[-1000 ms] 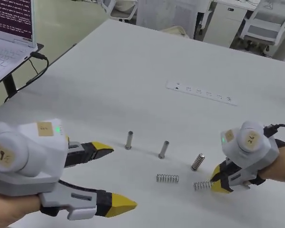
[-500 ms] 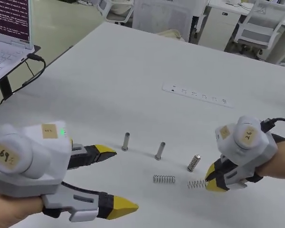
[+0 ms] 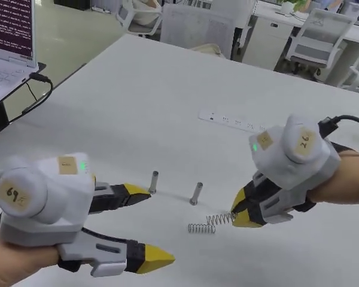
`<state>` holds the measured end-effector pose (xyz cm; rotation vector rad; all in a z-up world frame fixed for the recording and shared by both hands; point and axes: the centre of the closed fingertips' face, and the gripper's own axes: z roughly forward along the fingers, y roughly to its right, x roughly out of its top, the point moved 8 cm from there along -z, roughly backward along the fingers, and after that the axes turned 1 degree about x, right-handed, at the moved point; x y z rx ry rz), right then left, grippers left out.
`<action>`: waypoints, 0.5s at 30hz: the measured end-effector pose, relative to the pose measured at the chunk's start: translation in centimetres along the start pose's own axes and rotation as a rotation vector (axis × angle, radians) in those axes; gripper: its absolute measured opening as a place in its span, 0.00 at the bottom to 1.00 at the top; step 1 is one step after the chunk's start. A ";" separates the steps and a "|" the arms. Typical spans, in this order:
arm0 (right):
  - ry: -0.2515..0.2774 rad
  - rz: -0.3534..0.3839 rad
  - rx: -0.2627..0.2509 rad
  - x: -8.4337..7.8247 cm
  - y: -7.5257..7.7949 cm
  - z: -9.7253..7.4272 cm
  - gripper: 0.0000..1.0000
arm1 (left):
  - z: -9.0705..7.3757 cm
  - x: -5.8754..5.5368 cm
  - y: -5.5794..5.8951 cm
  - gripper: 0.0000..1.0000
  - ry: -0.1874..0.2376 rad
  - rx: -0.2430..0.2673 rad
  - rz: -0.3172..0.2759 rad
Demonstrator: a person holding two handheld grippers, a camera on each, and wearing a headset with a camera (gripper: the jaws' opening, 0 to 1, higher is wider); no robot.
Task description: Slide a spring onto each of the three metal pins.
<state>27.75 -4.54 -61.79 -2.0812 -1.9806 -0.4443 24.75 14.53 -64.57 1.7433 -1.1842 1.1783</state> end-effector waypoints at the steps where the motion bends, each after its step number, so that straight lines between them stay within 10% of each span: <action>1: 0.004 -0.008 0.002 0.4 0.0 0.0 0.08 | 0.1 0.1 0.0 0.57 0.001 -0.003 0.005; 15: 0.017 -0.098 0.016 4.7 -0.4 -0.7 0.08 | 1.3 1.6 -0.6 0.36 0.008 -0.025 0.087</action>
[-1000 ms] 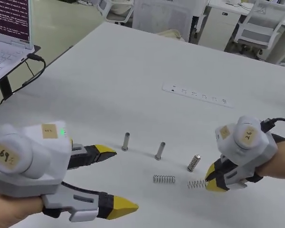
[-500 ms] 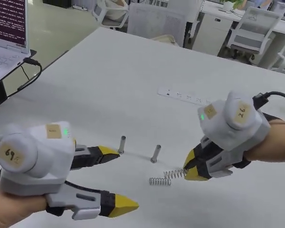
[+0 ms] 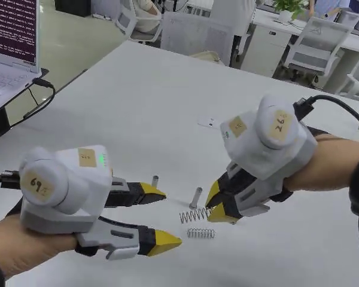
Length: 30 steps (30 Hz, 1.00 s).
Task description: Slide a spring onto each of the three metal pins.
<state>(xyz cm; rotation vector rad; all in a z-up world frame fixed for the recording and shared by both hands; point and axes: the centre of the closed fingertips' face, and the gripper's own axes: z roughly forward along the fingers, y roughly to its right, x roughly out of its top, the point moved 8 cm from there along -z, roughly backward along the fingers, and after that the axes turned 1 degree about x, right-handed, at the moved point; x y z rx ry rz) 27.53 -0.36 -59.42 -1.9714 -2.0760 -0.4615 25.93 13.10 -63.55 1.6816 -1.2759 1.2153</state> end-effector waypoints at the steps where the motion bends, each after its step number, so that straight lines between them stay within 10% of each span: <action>1: 0.001 -0.001 0.000 0.1 0.0 -0.1 0.08 | 0.1 0.0 0.0 0.35 -0.001 -0.003 0.004; 30: 0.003 -0.026 0.008 1.6 -0.5 -0.6 0.07 | 0.8 -0.2 0.3 0.03 0.004 -0.004 0.051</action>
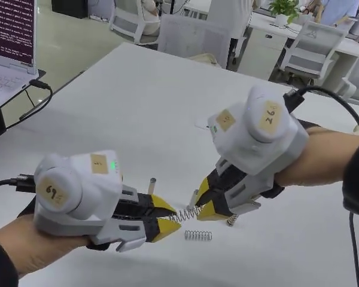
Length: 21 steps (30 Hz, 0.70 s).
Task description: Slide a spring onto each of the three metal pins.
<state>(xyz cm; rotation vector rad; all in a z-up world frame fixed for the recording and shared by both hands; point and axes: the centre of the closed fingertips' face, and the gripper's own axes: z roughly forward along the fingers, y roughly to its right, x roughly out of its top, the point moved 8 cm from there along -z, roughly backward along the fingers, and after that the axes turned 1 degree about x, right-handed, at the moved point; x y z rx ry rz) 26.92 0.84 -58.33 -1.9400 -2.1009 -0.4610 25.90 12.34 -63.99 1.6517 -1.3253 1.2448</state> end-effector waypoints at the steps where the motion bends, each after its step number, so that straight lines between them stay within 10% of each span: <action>1: 0.002 -0.001 -0.001 0.1 0.0 -0.1 0.07 | 0.0 0.0 0.0 0.03 0.001 0.000 0.002; 21: 0.005 -0.048 -0.001 2.5 -0.1 -1.1 0.07 | -0.2 0.2 -0.2 0.03 0.020 0.003 0.010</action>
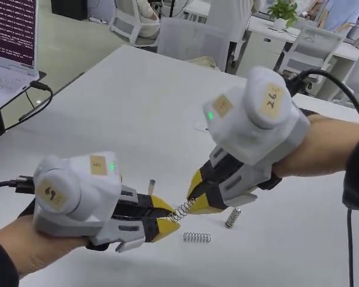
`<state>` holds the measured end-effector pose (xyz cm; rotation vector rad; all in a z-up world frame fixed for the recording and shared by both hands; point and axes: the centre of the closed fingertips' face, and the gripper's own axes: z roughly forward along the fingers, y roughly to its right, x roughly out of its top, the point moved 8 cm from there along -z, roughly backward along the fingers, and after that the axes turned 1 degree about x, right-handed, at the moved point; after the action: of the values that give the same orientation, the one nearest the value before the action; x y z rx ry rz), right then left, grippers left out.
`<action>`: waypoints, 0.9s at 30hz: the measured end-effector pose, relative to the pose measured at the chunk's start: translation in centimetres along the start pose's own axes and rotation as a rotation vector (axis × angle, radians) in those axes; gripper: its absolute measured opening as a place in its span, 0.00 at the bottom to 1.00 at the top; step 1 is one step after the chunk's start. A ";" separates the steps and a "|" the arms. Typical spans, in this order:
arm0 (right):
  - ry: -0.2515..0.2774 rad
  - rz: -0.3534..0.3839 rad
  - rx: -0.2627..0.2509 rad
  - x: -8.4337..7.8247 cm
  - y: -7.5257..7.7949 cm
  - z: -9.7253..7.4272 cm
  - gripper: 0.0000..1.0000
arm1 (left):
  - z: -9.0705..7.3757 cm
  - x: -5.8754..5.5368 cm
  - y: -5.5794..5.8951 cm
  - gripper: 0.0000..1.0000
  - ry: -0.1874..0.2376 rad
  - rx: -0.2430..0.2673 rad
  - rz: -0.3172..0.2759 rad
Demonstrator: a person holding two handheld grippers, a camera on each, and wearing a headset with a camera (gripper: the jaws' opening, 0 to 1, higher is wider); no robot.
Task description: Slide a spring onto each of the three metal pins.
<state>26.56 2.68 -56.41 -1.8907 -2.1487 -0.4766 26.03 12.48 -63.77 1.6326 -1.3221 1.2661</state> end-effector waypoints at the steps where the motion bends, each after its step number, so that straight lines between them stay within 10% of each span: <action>1: -0.001 -0.002 0.000 0.0 0.0 0.0 0.07 | 0.0 0.0 0.0 0.03 0.000 0.001 0.000; 27: -0.048 0.006 0.049 0.6 -0.1 0.2 0.08 | 0.5 -0.1 0.2 0.02 -0.011 -0.023 0.030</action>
<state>26.38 3.26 -56.41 -1.8997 -2.1635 -0.3778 25.94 11.94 -64.01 1.6115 -1.3676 1.2571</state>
